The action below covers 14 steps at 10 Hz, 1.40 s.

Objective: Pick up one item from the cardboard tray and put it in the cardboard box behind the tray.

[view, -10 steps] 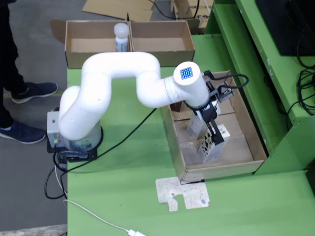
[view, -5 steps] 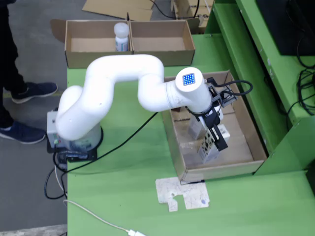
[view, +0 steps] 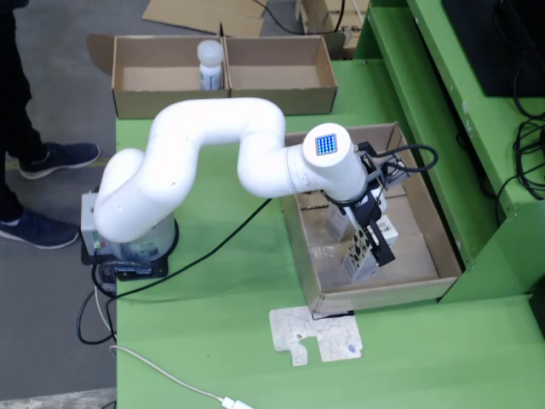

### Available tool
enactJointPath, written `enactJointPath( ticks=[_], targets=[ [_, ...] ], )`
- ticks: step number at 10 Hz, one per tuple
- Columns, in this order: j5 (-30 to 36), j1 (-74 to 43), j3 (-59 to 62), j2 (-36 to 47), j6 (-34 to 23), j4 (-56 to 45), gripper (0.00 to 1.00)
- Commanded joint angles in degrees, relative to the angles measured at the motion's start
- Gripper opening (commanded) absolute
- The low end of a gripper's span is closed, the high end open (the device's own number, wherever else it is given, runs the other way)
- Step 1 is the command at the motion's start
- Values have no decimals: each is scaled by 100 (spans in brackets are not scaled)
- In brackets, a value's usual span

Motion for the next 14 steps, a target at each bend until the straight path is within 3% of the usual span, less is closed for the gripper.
enactJointPath(
  ticks=[1, 14],
  targets=[
    [38, 6, 487, -78, -114, -53, 100],
    [-121, 238, 689, -349, 47, -40, 100]
  ],
)
